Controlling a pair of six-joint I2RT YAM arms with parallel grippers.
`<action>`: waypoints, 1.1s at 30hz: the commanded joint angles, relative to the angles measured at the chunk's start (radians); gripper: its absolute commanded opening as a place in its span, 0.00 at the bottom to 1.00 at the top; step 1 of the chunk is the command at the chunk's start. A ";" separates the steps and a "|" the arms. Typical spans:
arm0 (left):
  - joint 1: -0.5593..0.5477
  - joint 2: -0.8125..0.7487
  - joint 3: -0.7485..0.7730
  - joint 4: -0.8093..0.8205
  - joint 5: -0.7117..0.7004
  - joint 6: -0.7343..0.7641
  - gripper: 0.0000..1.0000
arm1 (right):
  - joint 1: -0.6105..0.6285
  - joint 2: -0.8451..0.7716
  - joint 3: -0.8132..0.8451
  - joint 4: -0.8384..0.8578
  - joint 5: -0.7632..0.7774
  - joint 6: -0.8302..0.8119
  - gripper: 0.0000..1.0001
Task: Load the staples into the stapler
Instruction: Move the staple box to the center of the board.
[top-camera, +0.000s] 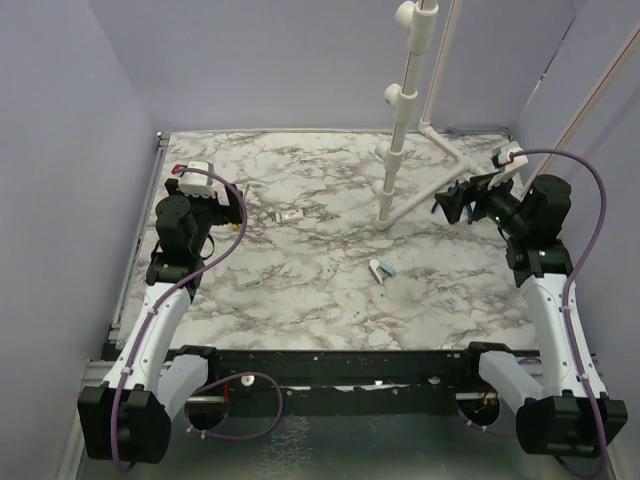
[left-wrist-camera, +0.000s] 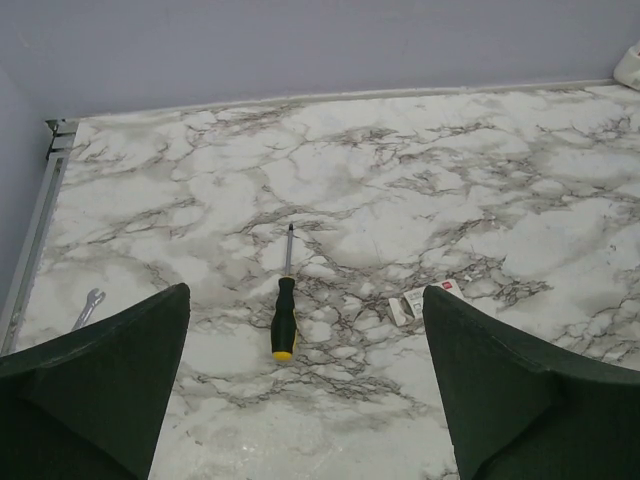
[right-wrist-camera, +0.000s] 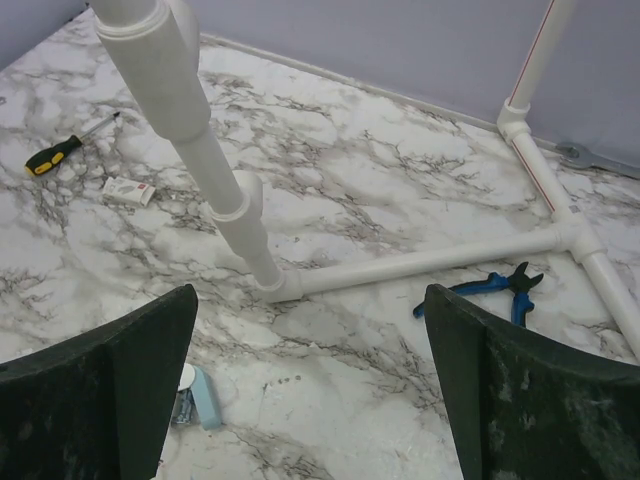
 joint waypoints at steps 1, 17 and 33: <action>0.008 0.007 -0.016 0.003 0.010 -0.008 0.99 | -0.002 0.003 -0.016 -0.002 -0.030 -0.018 1.00; 0.012 0.000 0.009 -0.018 -0.048 -0.030 0.99 | -0.002 -0.012 -0.023 0.018 0.011 -0.033 1.00; 0.008 0.088 0.094 -0.386 0.452 0.442 0.99 | 0.235 -0.009 -0.109 -0.334 -0.004 -0.544 1.00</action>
